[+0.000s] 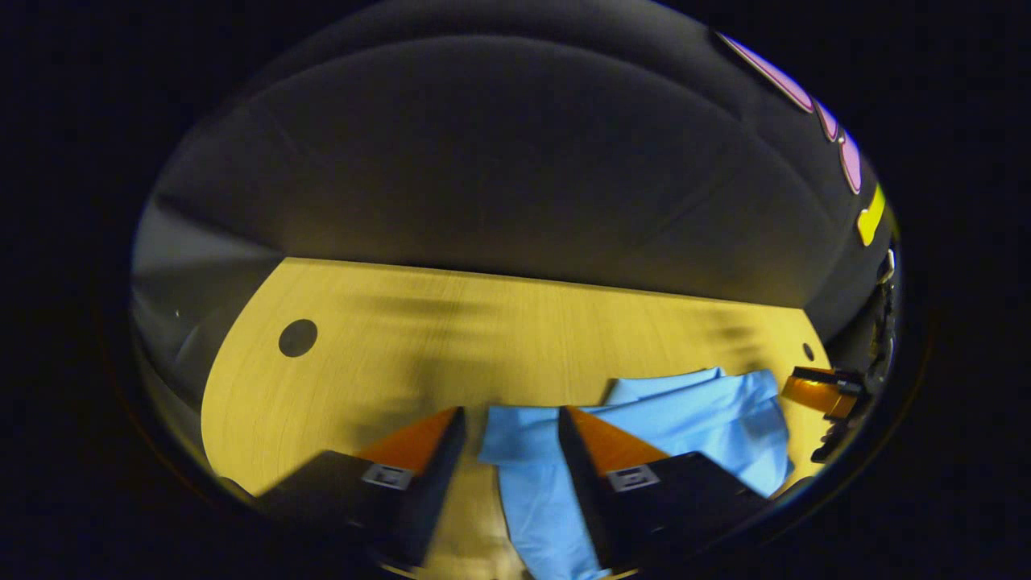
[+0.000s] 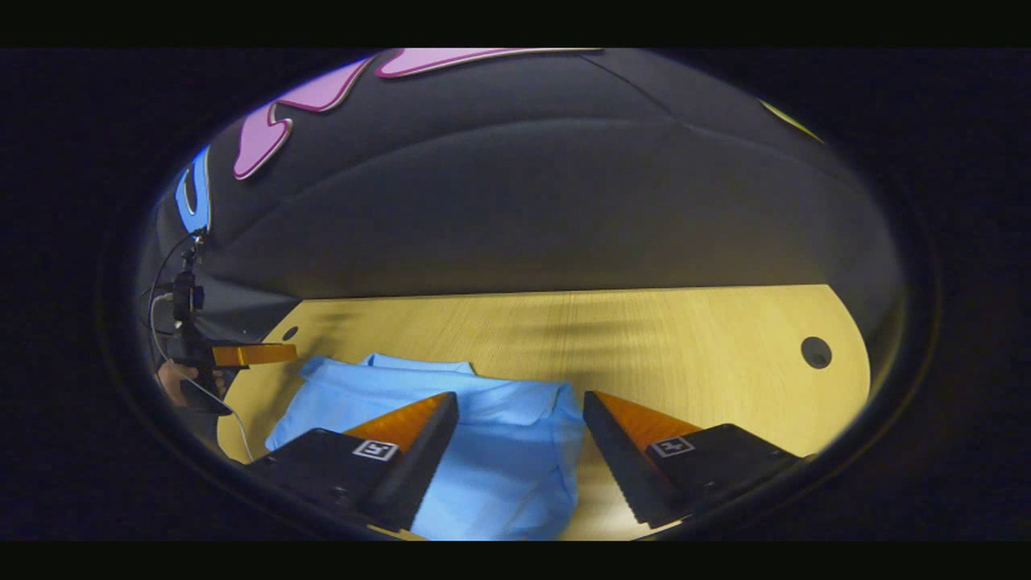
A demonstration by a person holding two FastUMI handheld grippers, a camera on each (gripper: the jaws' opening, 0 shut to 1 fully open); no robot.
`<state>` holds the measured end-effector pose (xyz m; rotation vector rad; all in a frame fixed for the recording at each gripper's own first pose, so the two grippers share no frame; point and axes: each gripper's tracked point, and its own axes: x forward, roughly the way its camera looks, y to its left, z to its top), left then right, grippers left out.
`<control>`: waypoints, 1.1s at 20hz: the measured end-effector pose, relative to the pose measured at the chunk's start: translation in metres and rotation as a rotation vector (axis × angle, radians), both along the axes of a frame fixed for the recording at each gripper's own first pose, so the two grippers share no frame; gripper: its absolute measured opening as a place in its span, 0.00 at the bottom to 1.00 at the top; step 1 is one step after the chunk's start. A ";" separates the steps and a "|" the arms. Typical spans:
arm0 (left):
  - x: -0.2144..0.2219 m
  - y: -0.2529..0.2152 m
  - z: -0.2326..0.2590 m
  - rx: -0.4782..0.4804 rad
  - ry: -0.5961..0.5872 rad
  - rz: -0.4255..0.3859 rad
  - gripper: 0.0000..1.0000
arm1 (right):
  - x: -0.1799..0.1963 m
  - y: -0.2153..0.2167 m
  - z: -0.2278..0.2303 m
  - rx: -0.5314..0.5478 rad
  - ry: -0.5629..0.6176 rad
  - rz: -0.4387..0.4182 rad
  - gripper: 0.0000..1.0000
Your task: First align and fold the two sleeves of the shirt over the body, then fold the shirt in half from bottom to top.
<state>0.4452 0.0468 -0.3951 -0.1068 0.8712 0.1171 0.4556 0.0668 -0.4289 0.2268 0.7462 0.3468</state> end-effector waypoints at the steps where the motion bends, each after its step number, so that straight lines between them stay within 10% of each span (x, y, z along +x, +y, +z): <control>1: -0.004 -0.008 0.015 -0.013 -0.016 -0.018 0.95 | -0.005 -0.003 0.012 -0.002 -0.016 0.000 0.99; 2: -0.009 -0.012 0.031 -0.023 -0.039 -0.031 0.92 | -0.008 -0.003 0.024 -0.001 -0.040 0.006 0.89; 9: -0.084 -0.059 0.163 -0.065 -0.267 -0.165 0.94 | -0.081 -0.032 0.173 -0.065 -0.324 -0.063 0.98; 22: -0.416 -0.146 0.379 0.018 -0.650 -0.303 0.93 | -0.388 -0.047 0.418 -0.077 -0.689 -0.245 0.97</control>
